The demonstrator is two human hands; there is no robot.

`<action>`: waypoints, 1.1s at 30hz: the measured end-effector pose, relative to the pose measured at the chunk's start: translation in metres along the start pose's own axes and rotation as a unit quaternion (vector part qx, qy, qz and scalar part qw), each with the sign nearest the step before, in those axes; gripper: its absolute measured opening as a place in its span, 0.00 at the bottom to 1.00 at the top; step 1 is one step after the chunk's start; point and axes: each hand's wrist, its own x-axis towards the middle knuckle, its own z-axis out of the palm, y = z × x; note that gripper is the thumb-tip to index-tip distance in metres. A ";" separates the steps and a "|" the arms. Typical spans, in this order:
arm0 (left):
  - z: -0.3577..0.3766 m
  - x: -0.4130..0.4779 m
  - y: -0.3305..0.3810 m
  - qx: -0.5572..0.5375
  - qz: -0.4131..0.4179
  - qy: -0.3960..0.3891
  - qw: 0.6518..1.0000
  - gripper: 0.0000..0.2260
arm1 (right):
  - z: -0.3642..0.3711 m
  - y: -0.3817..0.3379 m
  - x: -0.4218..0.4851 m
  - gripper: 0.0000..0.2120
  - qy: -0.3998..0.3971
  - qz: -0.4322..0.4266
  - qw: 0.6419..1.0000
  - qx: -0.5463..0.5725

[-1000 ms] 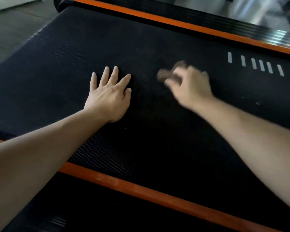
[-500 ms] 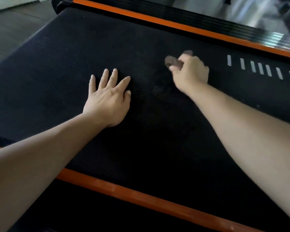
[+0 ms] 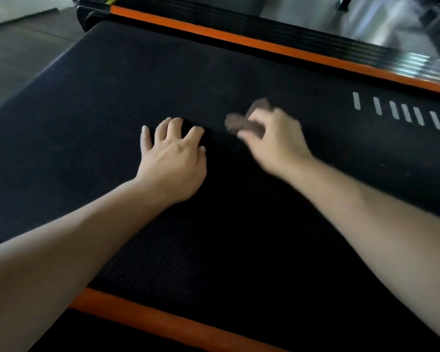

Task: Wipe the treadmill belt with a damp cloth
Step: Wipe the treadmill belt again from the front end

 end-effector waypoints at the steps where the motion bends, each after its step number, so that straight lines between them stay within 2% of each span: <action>1: -0.001 0.006 0.001 -0.009 0.002 0.006 1.000 0.19 | -0.002 -0.003 -0.016 0.09 -0.022 -0.040 0.998 0.032; 2: -0.001 0.015 0.001 -0.016 0.008 0.012 1.000 0.19 | -0.005 -0.001 -0.020 0.09 -0.041 -0.068 0.997 0.023; 4: 0.001 0.035 0.001 -0.028 0.022 0.019 0.999 0.18 | -0.004 0.015 0.008 0.13 -0.010 -0.086 0.995 -0.044; 7: 0.004 0.062 0.003 -0.043 0.026 0.019 0.999 0.19 | -0.004 0.048 0.078 0.13 0.082 0.083 0.991 -0.067; 8: 0.006 0.068 0.005 -0.043 0.021 0.014 0.999 0.20 | -0.003 0.052 0.090 0.11 0.088 0.118 0.987 -0.067; 9: 0.008 0.072 0.007 -0.033 0.018 0.005 0.999 0.21 | 0.000 0.052 0.094 0.10 0.080 0.118 0.987 -0.076; 13: 0.018 0.073 0.007 0.024 0.030 -0.003 0.999 0.25 | 0.001 0.037 0.050 0.08 0.001 -0.019 1.000 0.002; 15: 0.020 0.072 0.006 0.033 0.030 0.002 0.999 0.26 | -0.003 0.046 0.052 0.09 -0.010 -0.045 0.999 -0.021; 16: 0.020 0.073 0.007 0.037 0.031 0.003 0.999 0.26 | -0.002 0.053 0.069 0.11 0.015 -0.032 0.998 -0.051; 18: 0.020 0.072 0.007 0.042 0.035 0.004 0.999 0.26 | -0.003 0.066 0.110 0.12 0.074 0.064 0.993 -0.071; 20: 0.020 0.072 0.008 0.049 0.036 0.005 0.998 0.27 | 0.000 0.069 0.135 0.09 0.089 0.138 0.985 -0.060; 21: 0.020 0.072 0.008 0.051 0.035 0.003 0.998 0.27 | 0.005 0.063 0.136 0.08 0.078 0.143 0.985 -0.057; 25: 0.019 0.072 0.009 0.056 0.035 0.003 0.998 0.27 | 0.024 0.027 0.095 0.09 0.030 0.003 1.000 0.002; 26: 0.019 0.073 0.009 0.057 0.035 0.003 0.998 0.27 | 0.022 0.028 0.095 0.09 0.027 -0.009 1.000 -0.011; 28: 0.019 0.073 0.008 0.057 0.037 0.003 0.998 0.27 | 0.018 0.040 0.125 0.12 0.053 0.053 0.995 -0.065; 31: 0.019 0.071 0.009 0.050 0.040 0.009 0.998 0.27 | 0.011 0.058 0.168 0.11 0.101 0.200 0.973 -0.057; 33: 0.018 0.070 0.009 0.048 0.042 0.010 0.998 0.27 | 0.022 0.053 0.168 0.11 0.106 0.184 0.976 -0.056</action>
